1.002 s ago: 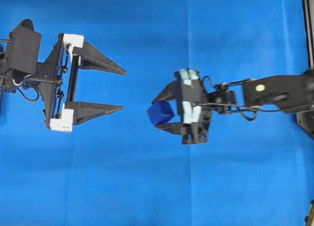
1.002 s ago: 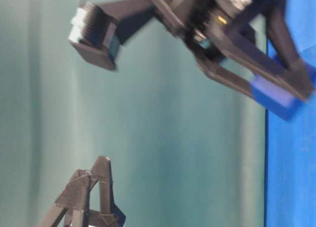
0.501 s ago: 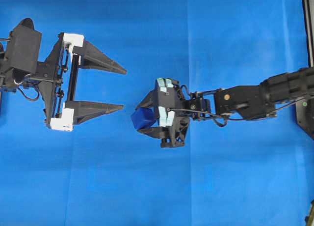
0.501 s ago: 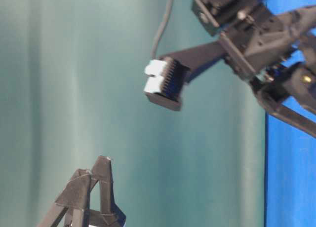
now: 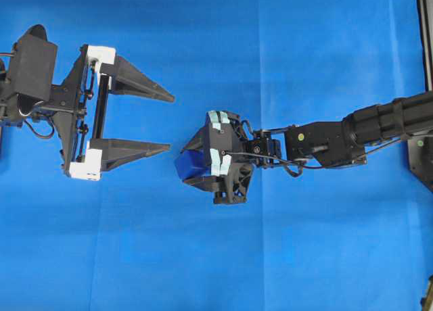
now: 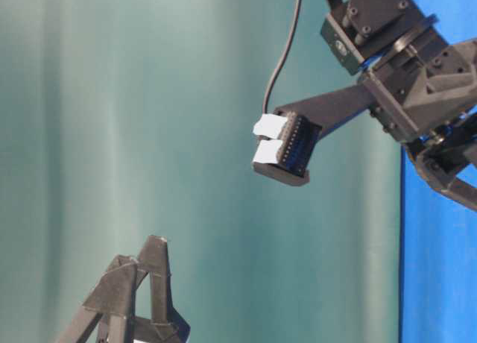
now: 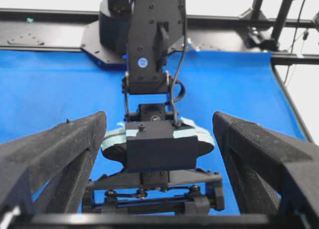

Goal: Handover the blue block to the right arm after grasping it with the left arm, then place it in the designated position.
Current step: 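Lower the cube onto the table with the right gripper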

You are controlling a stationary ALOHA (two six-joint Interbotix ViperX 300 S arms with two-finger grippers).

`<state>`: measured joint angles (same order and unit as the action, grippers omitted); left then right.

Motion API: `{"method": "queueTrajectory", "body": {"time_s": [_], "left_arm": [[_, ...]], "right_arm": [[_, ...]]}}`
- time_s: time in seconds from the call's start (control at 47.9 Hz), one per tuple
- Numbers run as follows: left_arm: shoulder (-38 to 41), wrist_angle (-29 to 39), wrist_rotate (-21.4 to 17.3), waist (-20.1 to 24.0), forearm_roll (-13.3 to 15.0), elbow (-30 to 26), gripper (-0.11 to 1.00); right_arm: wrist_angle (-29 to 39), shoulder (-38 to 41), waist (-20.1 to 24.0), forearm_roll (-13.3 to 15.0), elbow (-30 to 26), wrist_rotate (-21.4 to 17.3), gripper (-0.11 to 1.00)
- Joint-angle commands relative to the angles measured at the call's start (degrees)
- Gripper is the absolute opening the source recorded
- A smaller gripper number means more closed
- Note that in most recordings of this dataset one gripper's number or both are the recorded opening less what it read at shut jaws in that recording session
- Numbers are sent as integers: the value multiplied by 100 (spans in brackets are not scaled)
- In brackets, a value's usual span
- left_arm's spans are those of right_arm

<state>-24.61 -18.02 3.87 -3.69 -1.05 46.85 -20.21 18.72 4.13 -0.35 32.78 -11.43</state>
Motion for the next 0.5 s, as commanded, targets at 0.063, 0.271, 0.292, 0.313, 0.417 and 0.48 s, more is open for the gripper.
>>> {"method": "queueTrajectory", "body": {"time_s": [0.063, 0.271, 0.292, 0.313, 0.417, 0.48], "left_arm": [[-35, -26, 9, 26, 0, -149, 92], [-35, -26, 9, 26, 0, -141, 92], [-35, -35, 9, 26, 0, -141, 92], [-35, -26, 9, 26, 9, -149, 92], [-35, -26, 9, 26, 0, -149, 92], [-35, -26, 0, 26, 0, -141, 92]], "right_arm": [[-53, -62, 9, -18, -97, 9, 43], [-53, 26, 9, -26, -141, 9, 43], [-35, 35, 9, -26, -149, 9, 43], [-35, 53, 9, -35, -167, 9, 43], [-26, 88, 9, -105, -211, 9, 43], [-26, 97, 9, -123, -220, 9, 43]]}}
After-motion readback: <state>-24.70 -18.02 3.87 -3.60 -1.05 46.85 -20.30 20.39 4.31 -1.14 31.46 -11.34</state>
